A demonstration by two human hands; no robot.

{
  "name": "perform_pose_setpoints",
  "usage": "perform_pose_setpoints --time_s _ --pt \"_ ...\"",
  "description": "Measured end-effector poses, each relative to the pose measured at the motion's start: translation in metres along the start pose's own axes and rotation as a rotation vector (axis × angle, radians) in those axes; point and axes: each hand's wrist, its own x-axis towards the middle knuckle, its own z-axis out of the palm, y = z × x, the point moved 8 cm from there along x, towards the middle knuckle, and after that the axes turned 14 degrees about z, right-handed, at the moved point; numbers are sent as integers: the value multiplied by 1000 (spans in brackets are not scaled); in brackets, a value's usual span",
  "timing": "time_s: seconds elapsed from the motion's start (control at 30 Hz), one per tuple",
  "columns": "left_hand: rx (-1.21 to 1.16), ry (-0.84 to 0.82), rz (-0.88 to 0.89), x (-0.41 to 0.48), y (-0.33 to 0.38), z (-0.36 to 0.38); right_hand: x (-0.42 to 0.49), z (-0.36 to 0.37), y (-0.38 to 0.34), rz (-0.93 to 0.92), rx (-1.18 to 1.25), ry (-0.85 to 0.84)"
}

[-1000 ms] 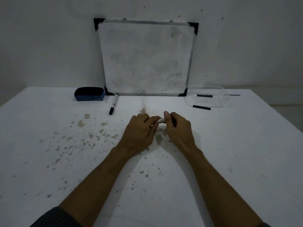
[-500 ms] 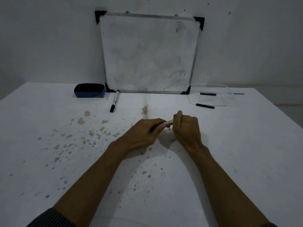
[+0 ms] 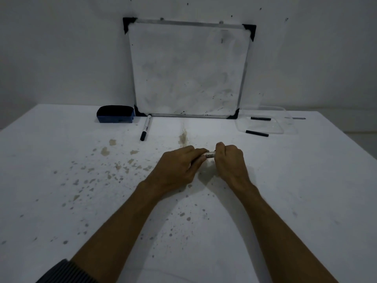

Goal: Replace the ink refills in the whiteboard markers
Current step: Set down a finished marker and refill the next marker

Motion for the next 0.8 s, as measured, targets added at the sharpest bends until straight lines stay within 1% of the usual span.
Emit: perform_pose_setpoints --time_s 0.03,0.07,0.13,0.17,0.2,0.23,0.27,0.3,0.37,0.4,0.47,0.5,0.53,0.57,0.6,0.63,0.67,0.7,0.73,0.77,0.8 --pt "-14 2 11 1 3 0 -2 -1 -4 -59 -32 19" --pt "-91 -6 -6 0 4 1 -5 -2 -11 -168 -40 51" --pt "-340 -63 -109 0 -3 9 -15 -2 -20 -405 -20 66" --pt "-441 -103 -158 -1 -6 13 -20 -2 -21 -460 -5 56" --pt "-482 -112 -185 -2 -9 14 -24 -2 -21 -481 13 43" --pt "-488 -99 -197 -2 -11 13 -26 -3 -22 -468 30 41" --pt "-458 -61 -191 -2 -12 8 -24 -2 -21 -401 47 22" --pt "-368 -7 -148 0 -11 0 -18 2 -17 -278 48 -30" --pt "-134 70 -6 0 -6 -10 -7 9 -5 -6 50 -124" --pt "-19 88 47 1 -3 -11 -4 10 -1 78 56 -144" --pt "118 124 124 3 3 -15 -1 10 6 183 81 -134" --pt "142 128 144 4 5 -14 -1 9 8 196 90 -115" --pt "151 128 155 3 6 -13 -3 7 8 167 95 -89" --pt "127 120 150 2 6 -11 -5 4 3 84 95 -53" --pt "52 105 124 3 5 -10 -8 0 -4 -53 80 -9" --pt "-82 77 55 4 0 -8 -12 -2 -12 -214 55 24" --pt "-250 36 -60 4 -7 -5 -16 -3 -17 -348 33 35" --pt "-418 -19 -185 1 -15 2 -20 -3 -19 -431 25 30" --pt "-543 -65 -288 -3 -21 8 -23 -2 -20 -474 22 24" --pt "-589 -71 -334 -6 -25 9 -25 -1 -20 -488 17 19" --pt "-588 -51 -342 -8 -25 6 -23 2 -20 -458 15 8"
